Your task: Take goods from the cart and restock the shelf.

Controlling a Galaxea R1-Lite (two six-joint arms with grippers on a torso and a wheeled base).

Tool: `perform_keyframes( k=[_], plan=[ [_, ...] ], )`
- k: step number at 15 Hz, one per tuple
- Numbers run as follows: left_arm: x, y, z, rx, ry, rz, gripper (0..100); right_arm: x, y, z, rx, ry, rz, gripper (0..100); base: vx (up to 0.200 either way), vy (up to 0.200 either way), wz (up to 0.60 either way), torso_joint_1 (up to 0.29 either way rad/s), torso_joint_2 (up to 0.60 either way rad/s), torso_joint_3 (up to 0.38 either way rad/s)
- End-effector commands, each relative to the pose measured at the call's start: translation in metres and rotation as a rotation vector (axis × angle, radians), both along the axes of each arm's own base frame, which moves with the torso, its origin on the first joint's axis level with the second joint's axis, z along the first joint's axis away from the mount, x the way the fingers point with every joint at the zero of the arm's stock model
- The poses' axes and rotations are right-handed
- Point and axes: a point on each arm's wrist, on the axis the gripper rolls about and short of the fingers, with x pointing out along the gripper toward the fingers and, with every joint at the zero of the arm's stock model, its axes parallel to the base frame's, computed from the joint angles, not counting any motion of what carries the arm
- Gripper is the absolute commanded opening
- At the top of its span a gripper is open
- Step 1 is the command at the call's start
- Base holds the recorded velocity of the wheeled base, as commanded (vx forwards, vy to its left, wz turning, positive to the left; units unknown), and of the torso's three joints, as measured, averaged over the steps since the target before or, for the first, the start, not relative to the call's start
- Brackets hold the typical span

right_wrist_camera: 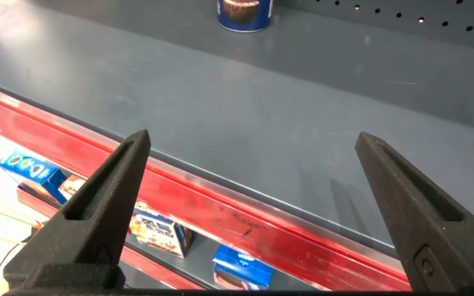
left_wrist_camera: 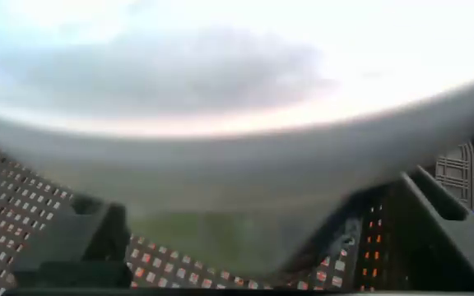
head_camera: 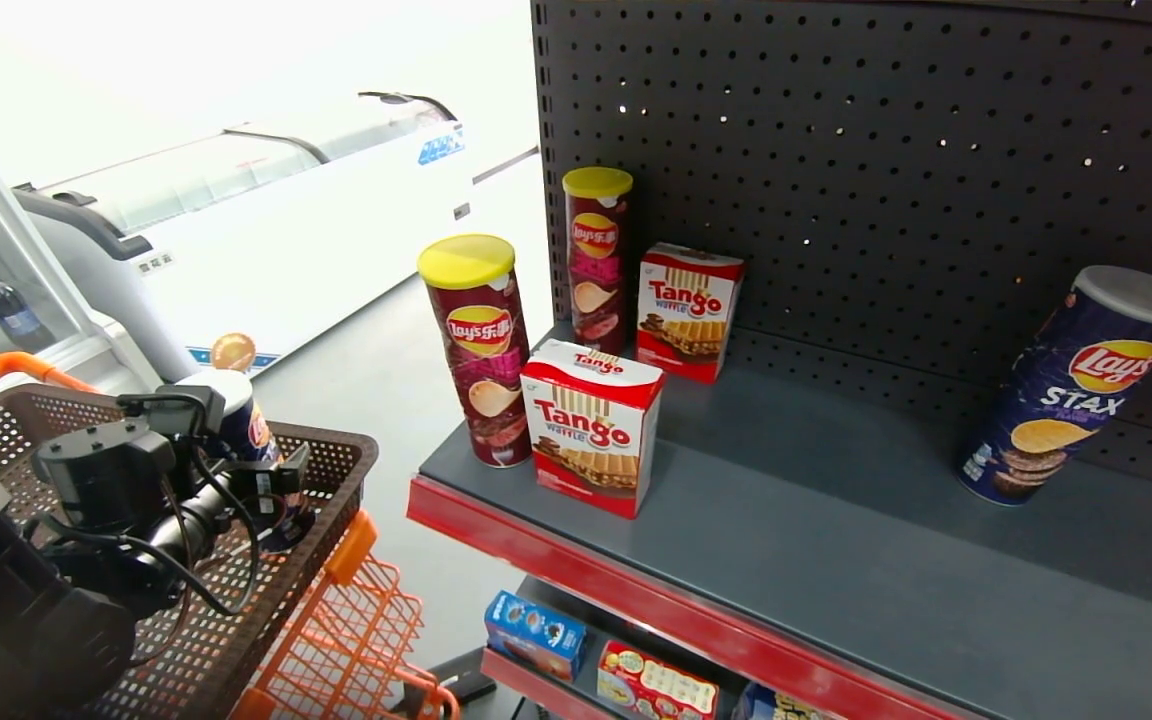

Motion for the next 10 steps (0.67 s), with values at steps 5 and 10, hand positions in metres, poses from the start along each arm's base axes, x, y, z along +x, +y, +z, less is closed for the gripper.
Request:
perform_keyframes(
  k=[5, 10],
  plan=[
    [0.002, 0.001, 0.002, 0.003, -0.013, 0.002, 0, 0.000, 0.000, 0.000, -0.001, 0.000, 0.000, 100, 0.000, 0.000, 0.00, 0.000, 0.00, 0.000],
    [-0.010, -0.007, 0.029, 0.014, -0.084, -0.025, 0, 0.000, 0.000, 0.000, -0.001, 0.000, 0.000, 100, 0.000, 0.000, 0.00, 0.000, 0.00, 0.000]
  ],
)
